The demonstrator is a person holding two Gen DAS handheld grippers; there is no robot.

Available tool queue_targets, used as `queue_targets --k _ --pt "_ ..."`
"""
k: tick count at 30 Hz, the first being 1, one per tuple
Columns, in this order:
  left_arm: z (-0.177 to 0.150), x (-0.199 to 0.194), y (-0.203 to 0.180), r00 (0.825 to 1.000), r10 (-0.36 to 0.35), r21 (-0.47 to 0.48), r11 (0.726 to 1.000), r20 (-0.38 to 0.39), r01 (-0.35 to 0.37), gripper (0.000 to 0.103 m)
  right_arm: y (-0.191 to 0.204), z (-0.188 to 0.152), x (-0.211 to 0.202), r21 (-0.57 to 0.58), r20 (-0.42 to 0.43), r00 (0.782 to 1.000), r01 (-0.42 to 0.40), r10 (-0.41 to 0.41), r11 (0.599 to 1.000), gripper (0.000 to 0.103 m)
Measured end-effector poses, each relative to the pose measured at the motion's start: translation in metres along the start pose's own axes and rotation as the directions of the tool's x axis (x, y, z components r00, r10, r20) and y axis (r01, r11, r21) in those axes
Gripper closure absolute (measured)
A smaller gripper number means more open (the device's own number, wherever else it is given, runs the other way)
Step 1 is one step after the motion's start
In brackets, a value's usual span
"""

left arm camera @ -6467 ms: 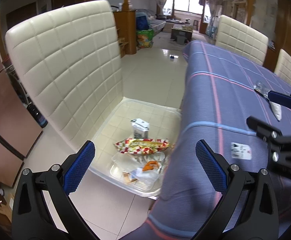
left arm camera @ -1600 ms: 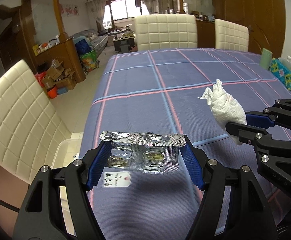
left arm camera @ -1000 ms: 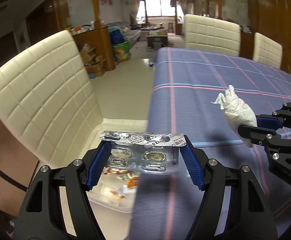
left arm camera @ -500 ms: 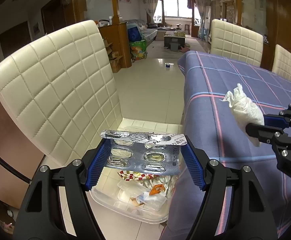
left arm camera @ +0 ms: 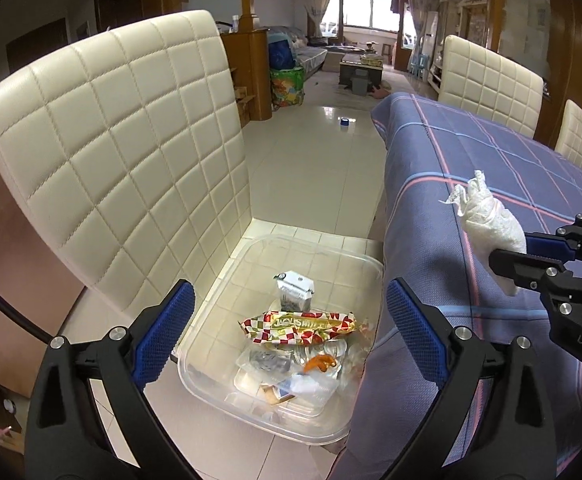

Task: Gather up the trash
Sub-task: 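Open the left gripper to drop the blister pack while the right drops the tissue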

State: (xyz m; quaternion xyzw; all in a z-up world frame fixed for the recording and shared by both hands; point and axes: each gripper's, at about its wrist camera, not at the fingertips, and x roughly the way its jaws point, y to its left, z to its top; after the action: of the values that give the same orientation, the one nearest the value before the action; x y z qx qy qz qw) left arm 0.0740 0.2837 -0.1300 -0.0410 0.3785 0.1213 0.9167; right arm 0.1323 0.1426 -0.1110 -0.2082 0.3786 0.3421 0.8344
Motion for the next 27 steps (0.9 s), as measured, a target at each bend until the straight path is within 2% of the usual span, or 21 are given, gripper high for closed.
queue_targets --k 14,23,24,25,27 --pt "-0.018 -0.013 0.025 1.0 0.025 -0.032 0.999 -0.009 -0.025 0.008 0.033 0.011 0.005 -0.064 0.006 1.0 -0.031 0.031 0.998 0.087" --pt "-0.025 -0.012 0.037 1.0 0.017 -0.06 0.998 -0.025 -0.018 0.007 0.037 0.018 0.004 -0.049 0.015 0.998 -0.054 0.055 0.997 0.086" --pt "-0.025 -0.012 0.036 1.0 0.015 -0.06 0.998 -0.025 -0.016 0.007 0.036 0.018 0.005 -0.046 0.013 0.999 -0.052 0.053 0.998 0.078" --pt "-0.025 -0.012 0.036 1.0 0.013 -0.06 0.998 -0.025 -0.014 0.007 0.036 0.017 0.005 -0.045 0.012 0.999 -0.045 0.045 0.998 0.058" --pt "-0.025 -0.011 0.035 1.0 0.01 -0.06 0.998 -0.027 -0.011 0.007 0.036 0.015 0.002 -0.06 0.041 0.999 -0.028 0.03 0.998 0.037"
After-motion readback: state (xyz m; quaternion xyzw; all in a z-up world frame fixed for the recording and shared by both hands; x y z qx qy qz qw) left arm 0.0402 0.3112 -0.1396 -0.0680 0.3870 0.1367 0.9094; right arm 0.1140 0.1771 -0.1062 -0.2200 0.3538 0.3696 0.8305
